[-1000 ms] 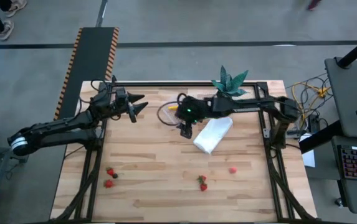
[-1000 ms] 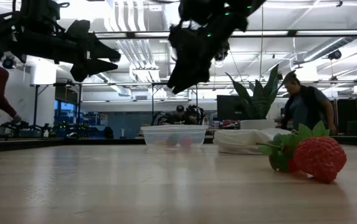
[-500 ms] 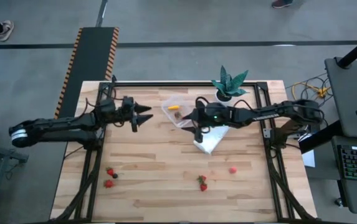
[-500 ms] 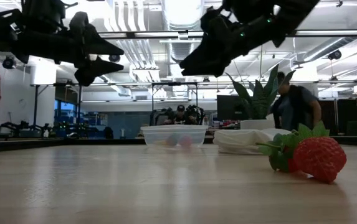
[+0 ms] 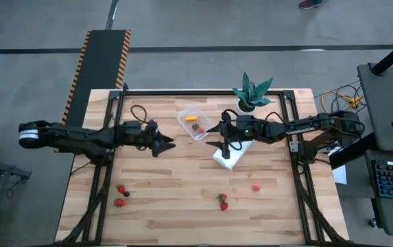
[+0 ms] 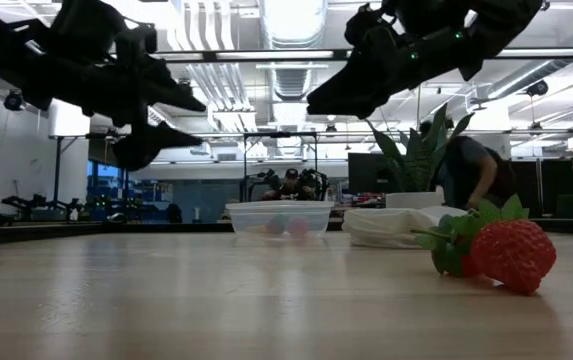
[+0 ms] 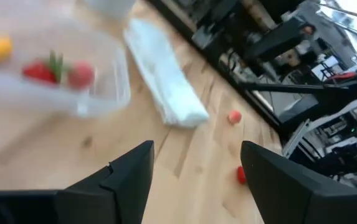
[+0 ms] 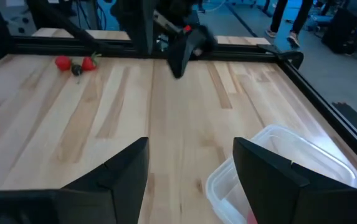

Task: Pick and placing Produce into tupperware
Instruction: Put the cherry into the transparent bin

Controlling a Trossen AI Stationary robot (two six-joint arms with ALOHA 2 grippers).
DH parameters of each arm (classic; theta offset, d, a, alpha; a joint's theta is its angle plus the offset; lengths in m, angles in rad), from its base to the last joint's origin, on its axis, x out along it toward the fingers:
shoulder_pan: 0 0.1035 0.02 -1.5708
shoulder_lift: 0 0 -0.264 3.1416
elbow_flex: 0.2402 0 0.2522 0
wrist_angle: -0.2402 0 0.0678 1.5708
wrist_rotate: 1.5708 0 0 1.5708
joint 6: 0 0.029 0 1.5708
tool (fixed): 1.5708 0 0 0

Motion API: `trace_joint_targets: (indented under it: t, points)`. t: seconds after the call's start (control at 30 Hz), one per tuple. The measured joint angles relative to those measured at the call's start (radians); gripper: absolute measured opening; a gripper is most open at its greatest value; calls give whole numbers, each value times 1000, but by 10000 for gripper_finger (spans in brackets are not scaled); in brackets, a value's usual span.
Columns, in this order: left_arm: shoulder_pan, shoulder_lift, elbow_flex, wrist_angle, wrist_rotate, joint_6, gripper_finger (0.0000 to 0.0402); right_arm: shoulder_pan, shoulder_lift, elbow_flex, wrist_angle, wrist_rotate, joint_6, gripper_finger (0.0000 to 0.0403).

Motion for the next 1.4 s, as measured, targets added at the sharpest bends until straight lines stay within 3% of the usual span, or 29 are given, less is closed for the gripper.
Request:
trace_joint_targets:
  t: [0.1,0.27,0.83,1.13,1.4]
  points:
    - [-40,51,33,-88,2,-104,226,0,-3,-10,-1,0,-10,224]
    - [-124,126,146,-389,2,-219,226,0,-3,-26,-3,-22,-24,224]
    - [-407,483,756,-1529,37,-364,226,0,-3,-28,-6,-24,-61,224]
    - [-569,587,776,-1593,183,-460,226,0,-2,-28,-8,-26,-67,224]
    - [-690,659,761,-1592,171,-411,226,0,-2,-28,-6,-26,-68,224]
